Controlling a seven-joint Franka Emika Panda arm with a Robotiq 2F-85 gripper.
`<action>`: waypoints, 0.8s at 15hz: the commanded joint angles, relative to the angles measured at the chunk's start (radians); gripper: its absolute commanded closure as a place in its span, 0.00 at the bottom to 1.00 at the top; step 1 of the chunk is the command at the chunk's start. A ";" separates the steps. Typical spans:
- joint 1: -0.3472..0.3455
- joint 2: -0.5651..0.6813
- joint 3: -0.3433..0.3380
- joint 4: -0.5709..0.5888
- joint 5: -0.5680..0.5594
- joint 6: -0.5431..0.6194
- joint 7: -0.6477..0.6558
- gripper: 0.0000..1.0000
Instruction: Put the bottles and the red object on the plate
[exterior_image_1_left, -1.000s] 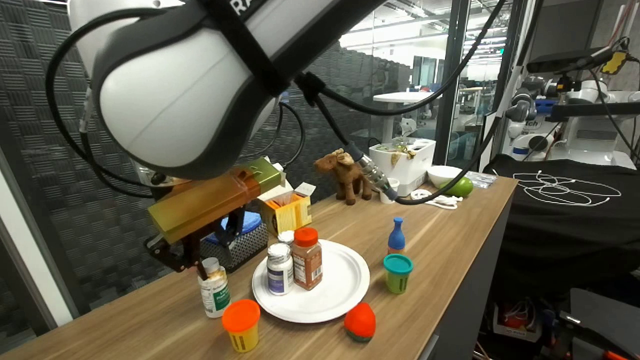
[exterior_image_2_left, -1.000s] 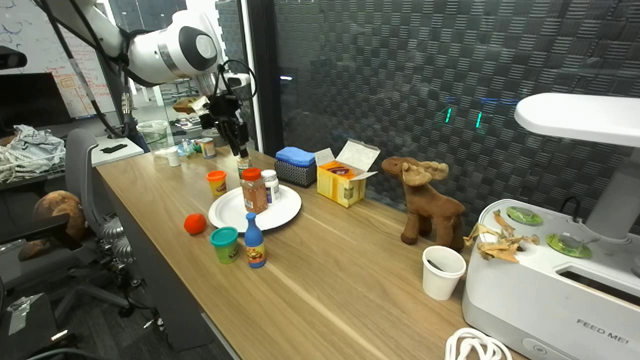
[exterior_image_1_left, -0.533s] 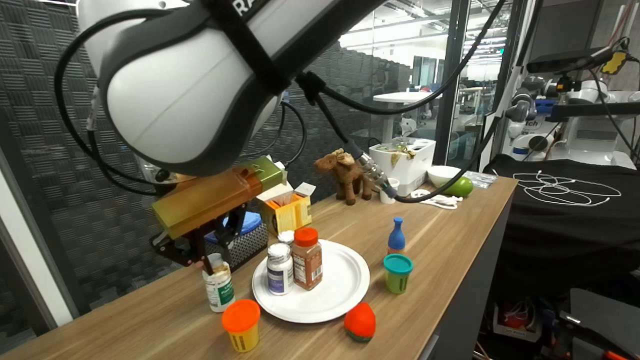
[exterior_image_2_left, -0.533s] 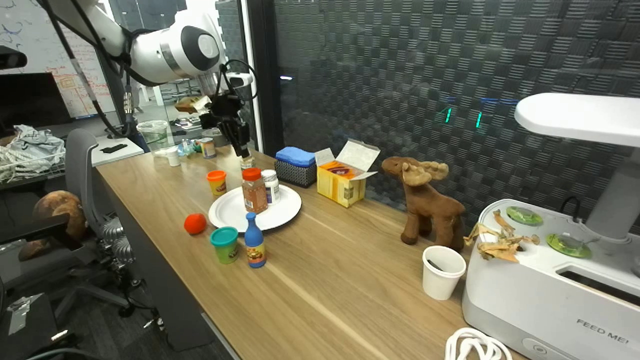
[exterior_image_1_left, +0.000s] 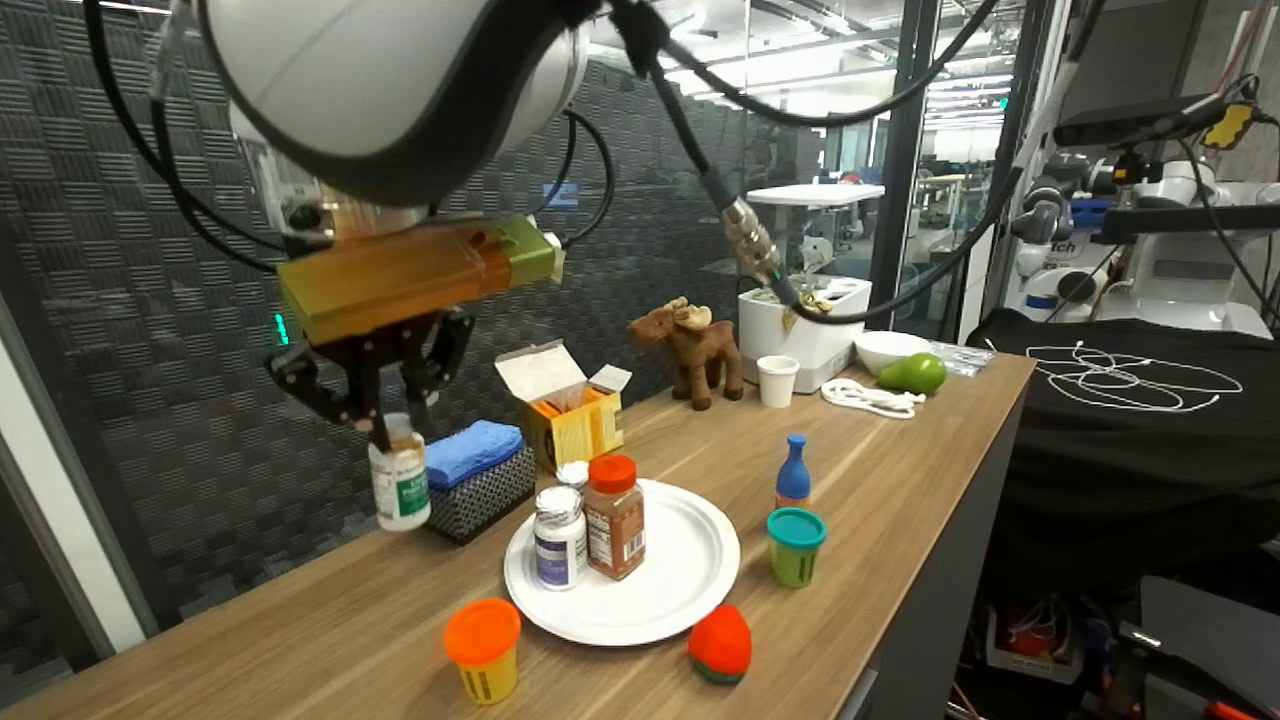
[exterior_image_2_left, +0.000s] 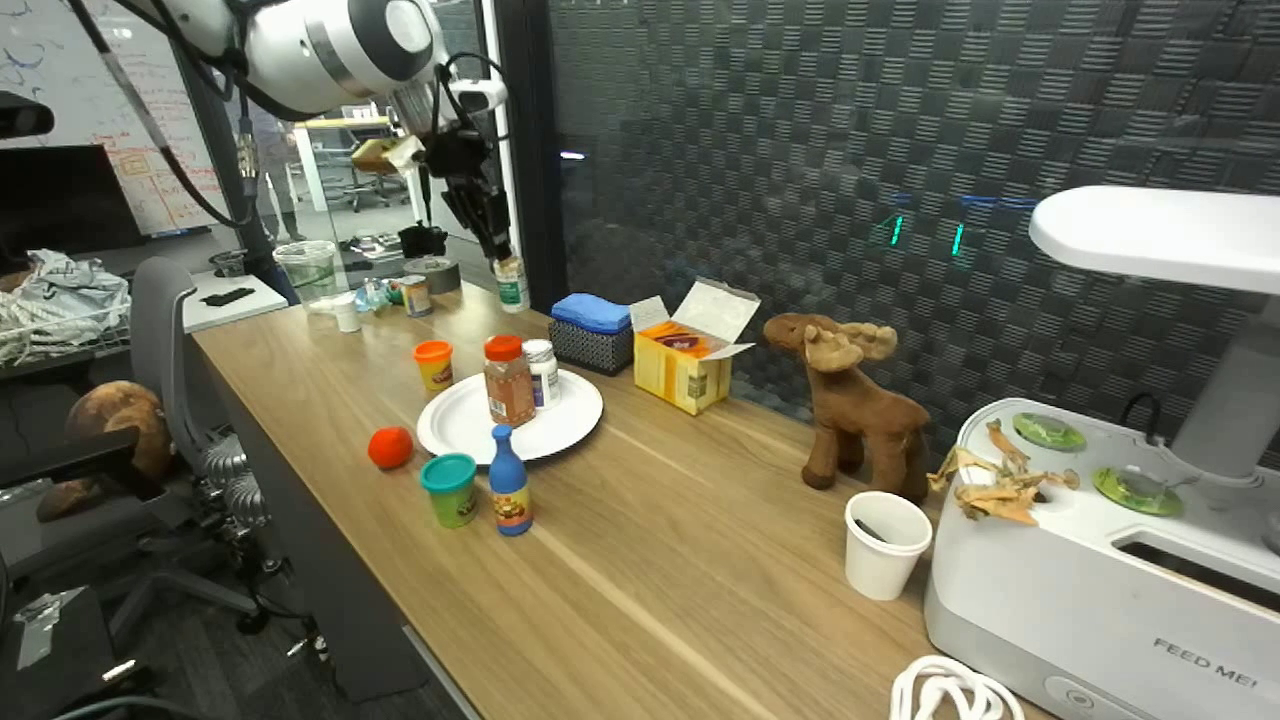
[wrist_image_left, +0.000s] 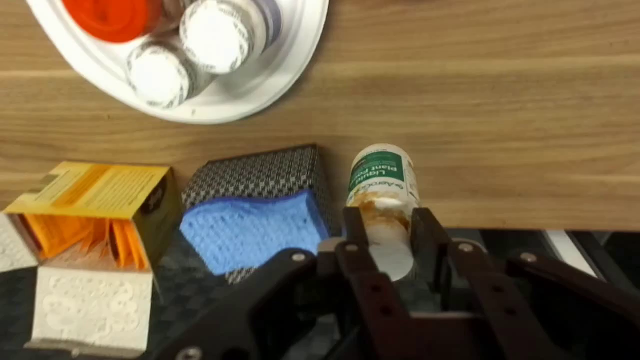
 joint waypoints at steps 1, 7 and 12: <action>0.003 -0.159 -0.035 -0.102 -0.098 0.062 0.047 0.93; -0.071 -0.347 -0.035 -0.258 -0.240 0.031 0.069 0.93; -0.159 -0.404 -0.015 -0.388 -0.261 0.024 0.073 0.93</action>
